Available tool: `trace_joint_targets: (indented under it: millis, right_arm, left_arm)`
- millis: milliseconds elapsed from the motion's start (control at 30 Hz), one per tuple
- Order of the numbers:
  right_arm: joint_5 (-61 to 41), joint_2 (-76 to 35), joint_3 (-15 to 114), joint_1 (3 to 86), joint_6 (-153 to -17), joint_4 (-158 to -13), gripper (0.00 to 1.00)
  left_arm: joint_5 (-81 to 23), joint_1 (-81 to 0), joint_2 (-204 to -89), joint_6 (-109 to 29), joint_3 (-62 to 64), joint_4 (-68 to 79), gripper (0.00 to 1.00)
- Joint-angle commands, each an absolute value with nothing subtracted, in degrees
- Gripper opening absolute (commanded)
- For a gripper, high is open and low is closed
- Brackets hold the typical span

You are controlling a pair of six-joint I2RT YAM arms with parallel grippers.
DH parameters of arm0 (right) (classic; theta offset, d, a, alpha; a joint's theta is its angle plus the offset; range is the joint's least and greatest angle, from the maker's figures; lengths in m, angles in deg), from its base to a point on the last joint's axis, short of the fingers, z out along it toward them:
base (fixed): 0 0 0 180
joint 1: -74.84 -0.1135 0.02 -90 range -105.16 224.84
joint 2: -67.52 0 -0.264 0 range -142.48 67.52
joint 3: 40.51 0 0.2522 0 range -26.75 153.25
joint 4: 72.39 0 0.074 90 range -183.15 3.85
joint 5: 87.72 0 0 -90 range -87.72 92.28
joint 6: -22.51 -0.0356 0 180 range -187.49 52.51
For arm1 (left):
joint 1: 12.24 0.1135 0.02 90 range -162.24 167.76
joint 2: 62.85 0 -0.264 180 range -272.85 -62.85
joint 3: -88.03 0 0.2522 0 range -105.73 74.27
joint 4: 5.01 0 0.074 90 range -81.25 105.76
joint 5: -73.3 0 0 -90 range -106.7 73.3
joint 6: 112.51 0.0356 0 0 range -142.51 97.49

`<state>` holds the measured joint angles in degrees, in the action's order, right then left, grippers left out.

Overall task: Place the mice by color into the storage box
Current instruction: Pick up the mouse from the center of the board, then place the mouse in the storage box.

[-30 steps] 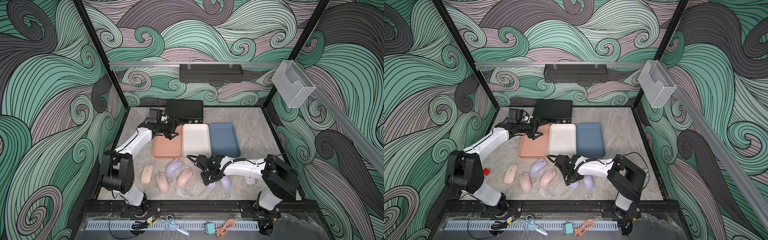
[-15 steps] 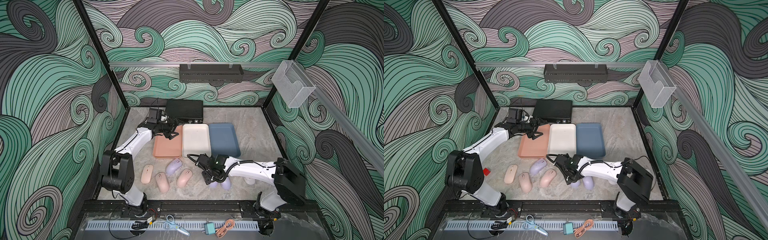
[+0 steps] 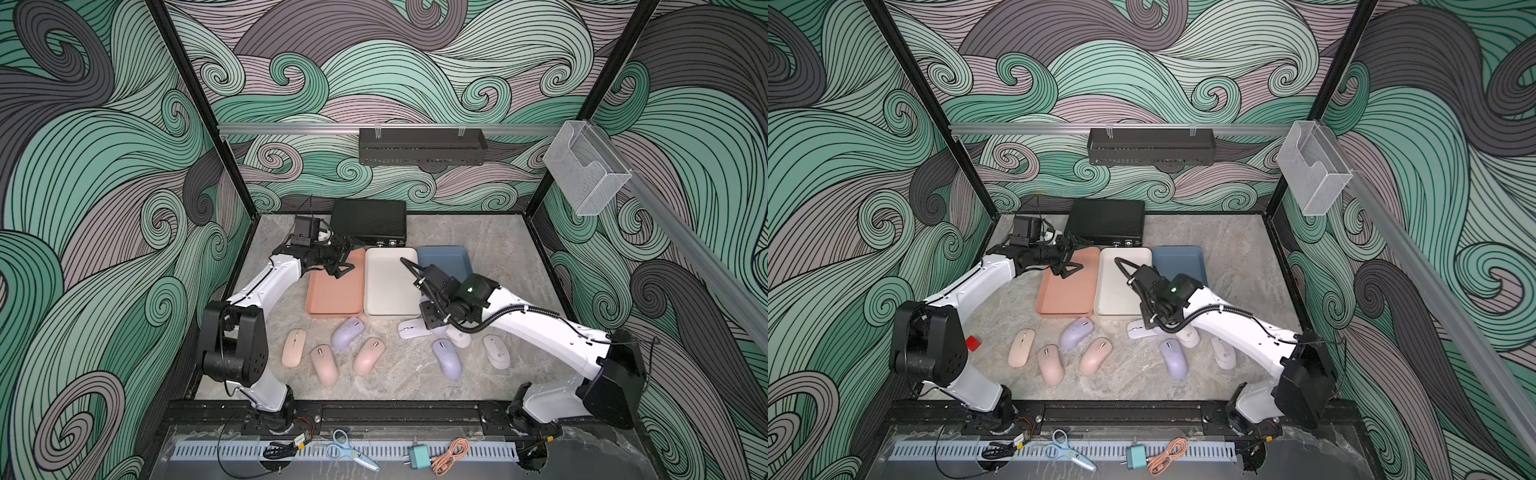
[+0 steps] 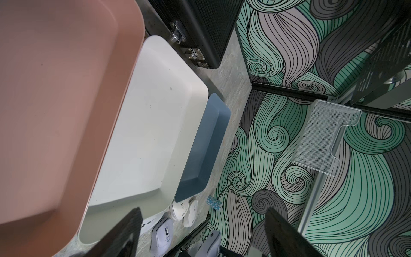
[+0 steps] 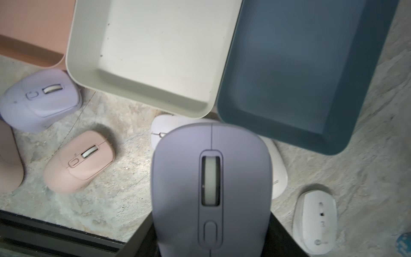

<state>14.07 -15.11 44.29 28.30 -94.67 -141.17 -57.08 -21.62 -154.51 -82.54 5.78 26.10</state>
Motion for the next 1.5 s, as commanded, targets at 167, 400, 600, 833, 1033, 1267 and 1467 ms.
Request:
trace_joint_targets:
  millis: [167, 400, 600, 833, 1033, 1267, 1467]
  right_arm:
    - [10.99, -25.45, 53.95, 41.52, -83.27, -139.25, 0.53]
    - [9.32, -33.10, 61.75, 45.78, -81.25, -137.69, 0.53]
    - [9.13, -34.95, 63.93, 48.31, -80.27, -136.97, 0.53]
    - [8.43, -40.29, 66.57, 49.79, -79.75, -136.09, 0.53]
    - [7.91, -44.47, 70.10, 50.28, -80.15, -135.84, 0.54]
    - [7.92, -48.05, 72.21, 51.81, -80.05, -135.82, 0.54]
    - [5.63, -51.69, 74.64, 53.14, -80.38, -136.47, 0.54]
  left_arm:
    - [-59.19, -21.11, -156.00, -83.13, 4.61, 24.24, 0.86]
    - [-60.33, -22.23, -155.90, -83.24, 5.45, 20.78, 0.86]
    - [-60.57, -23.70, -155.29, -82.92, 6.07, 18.54, 0.86]
    - [-60.53, -24.78, -156.08, -81.49, 5.19, 20.32, 0.86]
    - [-59.49, -25.06, -155.56, -79.97, 4.41, 22.35, 0.85]
    - [-58.91, -25.07, -156.35, -80.05, 4.46, 23.27, 0.84]
    - [-59.07, -25.02, -156.36, -80.34, 4.48, 23.26, 0.84]
